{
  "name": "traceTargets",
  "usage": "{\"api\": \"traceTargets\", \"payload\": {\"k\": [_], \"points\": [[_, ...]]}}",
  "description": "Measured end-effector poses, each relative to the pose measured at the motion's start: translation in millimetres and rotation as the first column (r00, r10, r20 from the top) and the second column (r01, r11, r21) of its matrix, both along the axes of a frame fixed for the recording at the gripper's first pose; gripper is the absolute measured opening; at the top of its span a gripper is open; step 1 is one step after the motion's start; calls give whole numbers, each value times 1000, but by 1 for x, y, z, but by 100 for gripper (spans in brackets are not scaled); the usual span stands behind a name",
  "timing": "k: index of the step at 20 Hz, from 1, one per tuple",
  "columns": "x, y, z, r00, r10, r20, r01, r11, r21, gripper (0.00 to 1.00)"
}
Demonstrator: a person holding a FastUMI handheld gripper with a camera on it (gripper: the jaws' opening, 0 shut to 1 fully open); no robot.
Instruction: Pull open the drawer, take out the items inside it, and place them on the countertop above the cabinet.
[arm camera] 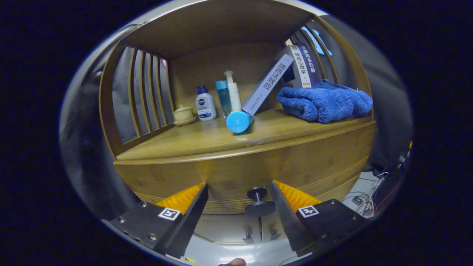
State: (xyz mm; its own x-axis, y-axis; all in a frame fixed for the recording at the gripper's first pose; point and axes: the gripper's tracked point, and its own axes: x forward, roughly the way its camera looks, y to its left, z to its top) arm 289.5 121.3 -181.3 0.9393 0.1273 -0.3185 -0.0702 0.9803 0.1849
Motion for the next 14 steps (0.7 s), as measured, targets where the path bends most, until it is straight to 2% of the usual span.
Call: {"api": "traceTargets", "payload": {"k": [14], "points": [[-14, -2, 11, 998, 53, 14, -53, 998, 28, 100]]}}
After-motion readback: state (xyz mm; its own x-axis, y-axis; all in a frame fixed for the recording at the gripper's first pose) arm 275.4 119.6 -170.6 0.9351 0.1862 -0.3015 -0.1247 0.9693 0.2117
